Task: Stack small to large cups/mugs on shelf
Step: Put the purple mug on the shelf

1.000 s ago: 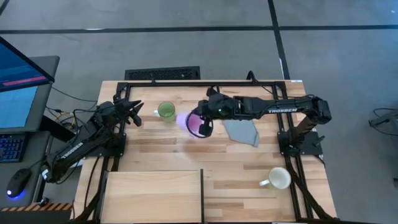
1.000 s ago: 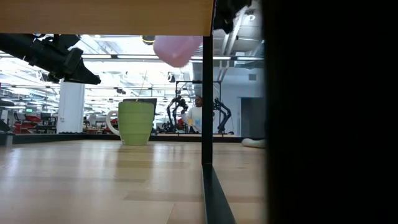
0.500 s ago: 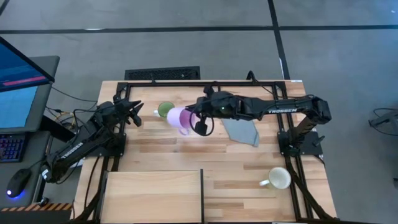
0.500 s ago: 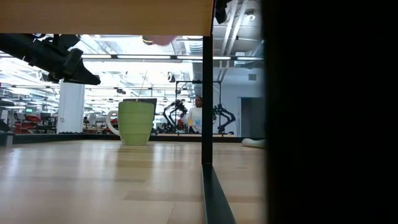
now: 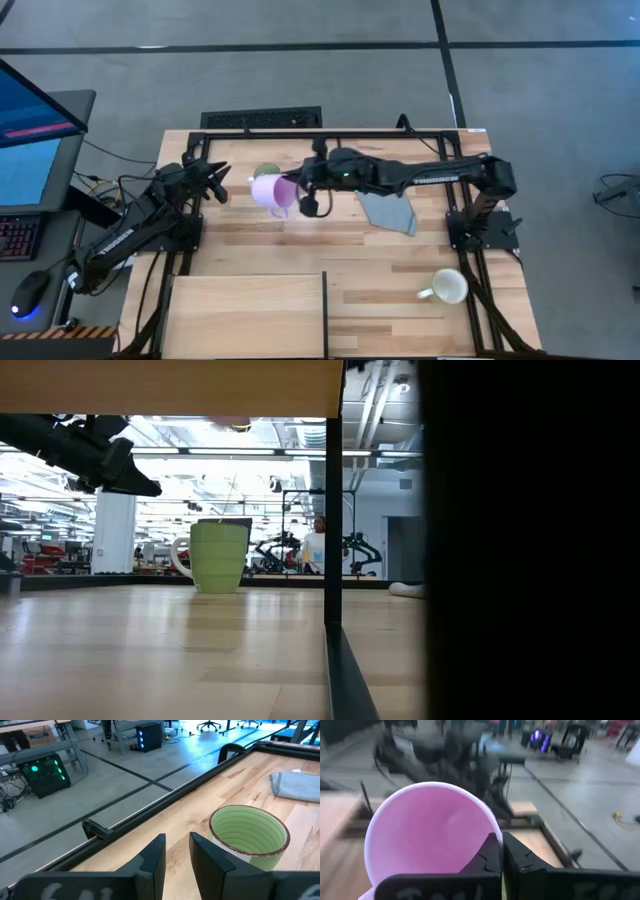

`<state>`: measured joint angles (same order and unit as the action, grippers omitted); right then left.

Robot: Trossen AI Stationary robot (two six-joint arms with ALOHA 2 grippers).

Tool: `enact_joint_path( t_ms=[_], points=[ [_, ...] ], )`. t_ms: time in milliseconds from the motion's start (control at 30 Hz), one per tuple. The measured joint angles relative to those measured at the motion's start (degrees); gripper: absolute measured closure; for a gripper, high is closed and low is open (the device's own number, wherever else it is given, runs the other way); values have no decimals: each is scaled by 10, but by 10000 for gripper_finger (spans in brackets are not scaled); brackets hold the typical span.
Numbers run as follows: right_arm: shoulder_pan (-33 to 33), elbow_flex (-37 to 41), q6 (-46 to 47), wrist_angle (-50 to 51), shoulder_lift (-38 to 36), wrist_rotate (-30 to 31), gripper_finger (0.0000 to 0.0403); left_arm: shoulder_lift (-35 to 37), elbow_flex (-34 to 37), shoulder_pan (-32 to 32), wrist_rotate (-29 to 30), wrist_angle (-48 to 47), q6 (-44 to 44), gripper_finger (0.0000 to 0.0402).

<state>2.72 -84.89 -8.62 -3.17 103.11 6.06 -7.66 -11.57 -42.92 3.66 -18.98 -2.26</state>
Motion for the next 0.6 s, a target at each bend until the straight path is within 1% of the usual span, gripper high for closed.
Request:
enact_joint_path(
  t_ms=[133,267,333,500,600],
  points=[
    [0,-56,-8,-3,78,-4,394,-3,0,0,0,1,0,324],
    [-1,-128,-9,5,148,-41,394,-2,0,0,0,0,0,324],
    [-1,-168,-9,15,182,-48,394,-2,0,0,0,0,0,324],
    [-5,-266,-1,114,244,-50,394,-2,0,0,0,0,0,324],
    [-7,-315,3,182,277,-62,394,-2,0,0,0,0,0,324]
  ],
)
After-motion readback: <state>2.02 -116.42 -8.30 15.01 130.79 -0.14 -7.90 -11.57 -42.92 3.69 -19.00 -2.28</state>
